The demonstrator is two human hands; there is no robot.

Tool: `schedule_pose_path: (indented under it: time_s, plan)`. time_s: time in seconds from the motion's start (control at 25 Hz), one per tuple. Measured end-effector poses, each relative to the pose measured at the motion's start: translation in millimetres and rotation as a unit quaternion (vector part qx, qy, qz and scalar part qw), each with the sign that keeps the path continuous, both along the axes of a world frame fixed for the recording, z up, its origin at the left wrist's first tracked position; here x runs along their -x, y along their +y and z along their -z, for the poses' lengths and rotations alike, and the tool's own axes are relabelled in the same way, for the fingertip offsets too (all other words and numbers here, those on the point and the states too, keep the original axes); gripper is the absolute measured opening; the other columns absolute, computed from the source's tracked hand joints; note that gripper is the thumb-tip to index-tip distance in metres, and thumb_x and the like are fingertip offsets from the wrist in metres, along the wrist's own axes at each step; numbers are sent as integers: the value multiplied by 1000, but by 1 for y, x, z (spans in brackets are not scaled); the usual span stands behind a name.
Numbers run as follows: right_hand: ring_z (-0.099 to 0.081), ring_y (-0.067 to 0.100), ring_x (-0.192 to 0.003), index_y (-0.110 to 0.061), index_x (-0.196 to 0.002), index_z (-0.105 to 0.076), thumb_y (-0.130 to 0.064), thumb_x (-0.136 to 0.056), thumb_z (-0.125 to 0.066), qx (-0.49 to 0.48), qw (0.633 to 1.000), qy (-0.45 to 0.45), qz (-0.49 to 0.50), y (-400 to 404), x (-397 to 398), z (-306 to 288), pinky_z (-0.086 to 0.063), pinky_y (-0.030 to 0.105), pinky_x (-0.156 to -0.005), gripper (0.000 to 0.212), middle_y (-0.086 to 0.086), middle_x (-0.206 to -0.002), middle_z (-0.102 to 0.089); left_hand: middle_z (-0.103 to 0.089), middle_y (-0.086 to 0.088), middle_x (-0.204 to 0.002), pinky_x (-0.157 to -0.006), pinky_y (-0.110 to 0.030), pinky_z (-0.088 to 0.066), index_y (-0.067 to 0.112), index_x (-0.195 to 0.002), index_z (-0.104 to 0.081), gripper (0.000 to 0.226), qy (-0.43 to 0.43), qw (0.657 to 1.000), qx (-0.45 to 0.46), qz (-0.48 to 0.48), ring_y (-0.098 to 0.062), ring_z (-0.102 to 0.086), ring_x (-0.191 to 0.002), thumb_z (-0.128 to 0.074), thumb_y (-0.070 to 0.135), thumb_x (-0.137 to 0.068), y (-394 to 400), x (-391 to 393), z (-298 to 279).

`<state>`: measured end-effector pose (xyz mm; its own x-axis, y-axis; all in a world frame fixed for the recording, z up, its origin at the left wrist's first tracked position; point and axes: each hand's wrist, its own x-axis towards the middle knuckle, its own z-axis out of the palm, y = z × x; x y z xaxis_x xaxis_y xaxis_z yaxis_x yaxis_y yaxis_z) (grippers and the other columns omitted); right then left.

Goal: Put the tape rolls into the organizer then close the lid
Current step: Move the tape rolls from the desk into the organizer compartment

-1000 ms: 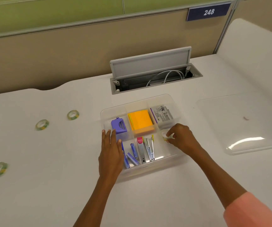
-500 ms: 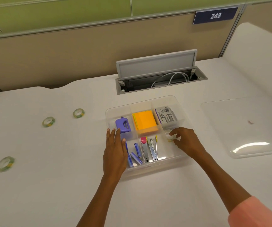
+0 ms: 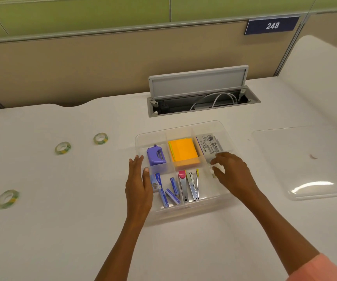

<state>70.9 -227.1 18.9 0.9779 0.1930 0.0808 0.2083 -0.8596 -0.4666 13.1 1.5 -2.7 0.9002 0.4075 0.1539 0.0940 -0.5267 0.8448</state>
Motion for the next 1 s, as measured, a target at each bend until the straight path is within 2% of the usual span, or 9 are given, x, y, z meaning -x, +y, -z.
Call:
schedule_pose_path:
  time_s: [0.08, 0.2, 0.44, 0.56, 0.76, 0.84, 1.0]
  plan:
    - [-60, 29, -105, -10, -99, -68, -9, -84, -62, -48, 998, -30, -31, 16, -1, -12, -52, 41, -87, 17, 12, -115, -65, -31, -9, -150, -108, -30, -24, 14, -136, -35, 41, 2, 1000, -7, -20, -20, -21, -141, -36, 18, -95, 12, -1, 4]
    - [-60, 24, -99, -13, -98, -68, -11, -84, -61, -87, 992, -14, -85, 51, -10, -25, -52, 41, -87, 16, 8, -110, -67, -30, -11, -150, -114, -43, -21, 14, -136, -34, 42, 35, 998, -22, -54, -24, -19, -142, -39, 21, -95, 39, -3, 15]
    - [-54, 24, -111, -14, -104, -66, -14, -85, -59, -77, 979, 38, -183, 137, -41, -26, -40, 34, -96, 21, 8, -119, -64, -17, -15, -154, -118, -42, -6, 7, -141, -23, 53, 124, 984, -87, -98, -27, -5, -144, -39, 28, -94, 97, -4, 44]
    - [-47, 24, -119, -15, -114, -60, -19, -89, -55, -49, 973, 54, -218, 182, -59, -23, -35, 34, -100, 26, 8, -128, -58, -20, -17, -153, -118, -41, -8, 5, -139, -26, 53, 143, 970, -163, -106, -30, -12, -143, -36, 32, -95, 108, -5, 60]
    - [-50, 30, -111, -13, -121, -53, -15, -87, -57, -1, 962, 57, -266, 256, -95, -2, -42, 39, -92, 35, 14, -119, -60, -26, -18, -150, -113, -36, -9, 7, -138, -29, 80, 139, 956, -230, -119, -31, -20, -141, 2, 59, -85, 108, -7, 70]
    - [-48, 33, -112, -14, -127, -47, -16, -86, -57, 54, 957, 68, -276, 280, -111, 10, -44, 43, -94, 42, 18, -121, -54, -26, -17, -150, -114, -37, -9, 8, -139, -28, 79, 139, 954, -239, -119, -30, -20, -141, 3, 58, -86, 110, -8, 75]
    - [-45, 35, -112, -23, -138, -30, -19, -92, -46, 148, 942, 34, -298, 315, -135, 31, -42, 43, -93, 49, 20, -126, -44, -26, -16, -150, -113, -39, -10, 9, -139, -29, 67, 157, 949, -242, -125, -28, -21, -140, -11, 51, -89, 110, -11, 79]
